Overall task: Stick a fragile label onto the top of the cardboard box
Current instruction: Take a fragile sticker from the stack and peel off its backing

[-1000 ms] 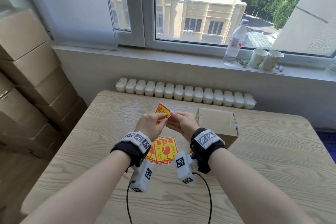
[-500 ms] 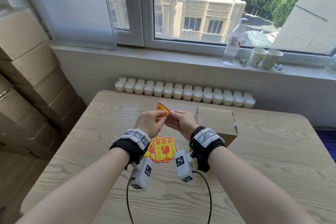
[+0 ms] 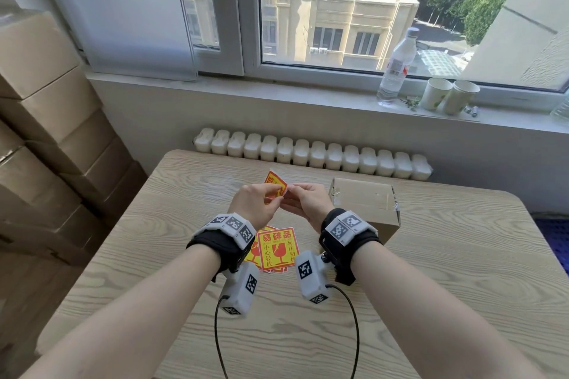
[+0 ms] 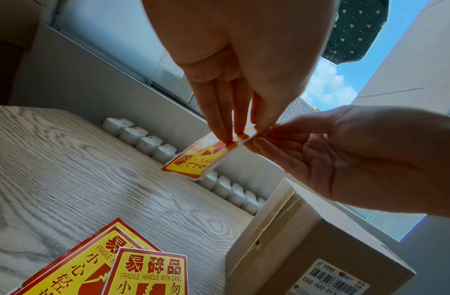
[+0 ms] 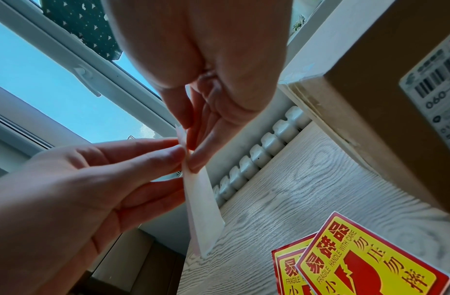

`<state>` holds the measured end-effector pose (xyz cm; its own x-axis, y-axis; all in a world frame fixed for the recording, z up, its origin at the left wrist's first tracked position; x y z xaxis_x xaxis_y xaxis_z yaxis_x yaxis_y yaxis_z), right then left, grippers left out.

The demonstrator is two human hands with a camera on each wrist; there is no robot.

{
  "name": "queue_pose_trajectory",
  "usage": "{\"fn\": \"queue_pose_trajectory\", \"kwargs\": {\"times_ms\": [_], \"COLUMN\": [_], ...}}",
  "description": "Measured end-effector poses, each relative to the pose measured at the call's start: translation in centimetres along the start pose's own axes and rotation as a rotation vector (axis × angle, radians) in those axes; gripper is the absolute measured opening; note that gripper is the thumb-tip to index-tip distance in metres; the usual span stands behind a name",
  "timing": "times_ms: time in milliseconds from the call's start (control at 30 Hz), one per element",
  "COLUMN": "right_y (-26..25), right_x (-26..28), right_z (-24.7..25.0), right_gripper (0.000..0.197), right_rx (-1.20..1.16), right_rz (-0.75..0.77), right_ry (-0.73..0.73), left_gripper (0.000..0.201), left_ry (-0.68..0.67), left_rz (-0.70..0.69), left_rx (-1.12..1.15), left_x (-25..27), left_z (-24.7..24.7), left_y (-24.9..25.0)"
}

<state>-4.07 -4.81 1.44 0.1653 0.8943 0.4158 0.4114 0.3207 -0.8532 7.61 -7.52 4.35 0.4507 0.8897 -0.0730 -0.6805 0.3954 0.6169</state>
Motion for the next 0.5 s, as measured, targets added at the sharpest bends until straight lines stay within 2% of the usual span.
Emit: {"fn": "queue_pose_trajectory", "kwargs": {"times_ms": [167, 500], "right_y": [-0.3, -0.1], "right_x": [0.2, 0.3], "right_z": [0.1, -0.6], "right_gripper": [0.019, 0.013], "right_rx": [0.052, 0.164], "right_rz": [0.029, 0.06], "right_ry": [0.035, 0.013], "left_gripper": [0.034, 0.023], "left_ry": [-0.009, 0.012], "left_rz": [0.022, 0.179], "left_rx": [0.037, 0.129], "left_x": [0.1, 0.1], "left_z": [0.1, 0.6], "left_y": [0.2, -0.8]}}
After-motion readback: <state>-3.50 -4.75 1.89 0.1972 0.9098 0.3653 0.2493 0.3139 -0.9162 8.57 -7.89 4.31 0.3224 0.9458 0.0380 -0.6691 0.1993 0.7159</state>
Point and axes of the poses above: each hand's wrist, its own x-axis away from the middle knuckle, its own z-axis out of the back of the hand, y = z × x, the point moved 5 cm from there along -x, towards the middle knuckle, and after that the axes turned 2 degrees about -x, right-handed, at the moved point
